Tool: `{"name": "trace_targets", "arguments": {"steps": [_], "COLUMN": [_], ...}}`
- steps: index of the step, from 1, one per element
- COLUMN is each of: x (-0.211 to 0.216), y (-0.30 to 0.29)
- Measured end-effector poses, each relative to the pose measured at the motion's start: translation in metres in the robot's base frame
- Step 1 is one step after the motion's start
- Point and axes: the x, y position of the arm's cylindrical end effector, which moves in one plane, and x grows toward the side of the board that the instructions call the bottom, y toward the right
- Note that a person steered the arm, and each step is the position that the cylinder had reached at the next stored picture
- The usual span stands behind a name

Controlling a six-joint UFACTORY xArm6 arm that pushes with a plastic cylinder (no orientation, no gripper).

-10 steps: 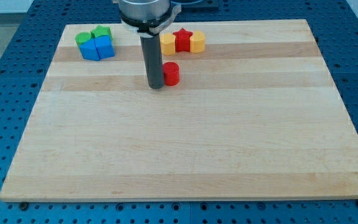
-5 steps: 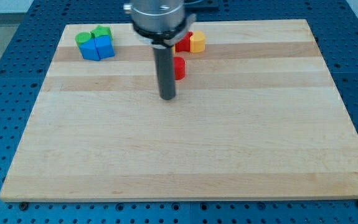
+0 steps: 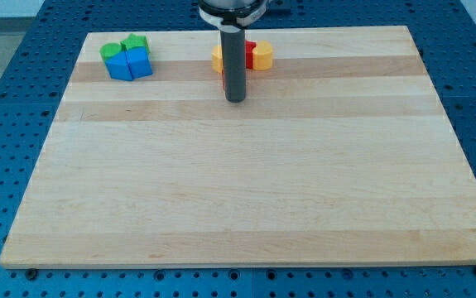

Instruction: Push the red circle into the yellow hexagon and red star

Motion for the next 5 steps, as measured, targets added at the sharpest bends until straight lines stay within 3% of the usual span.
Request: {"name": "trace_targets", "arguments": {"steps": [3, 4, 5], "x": [-0.035, 0.002, 0.065], "y": [0.0, -0.008, -0.061]}}
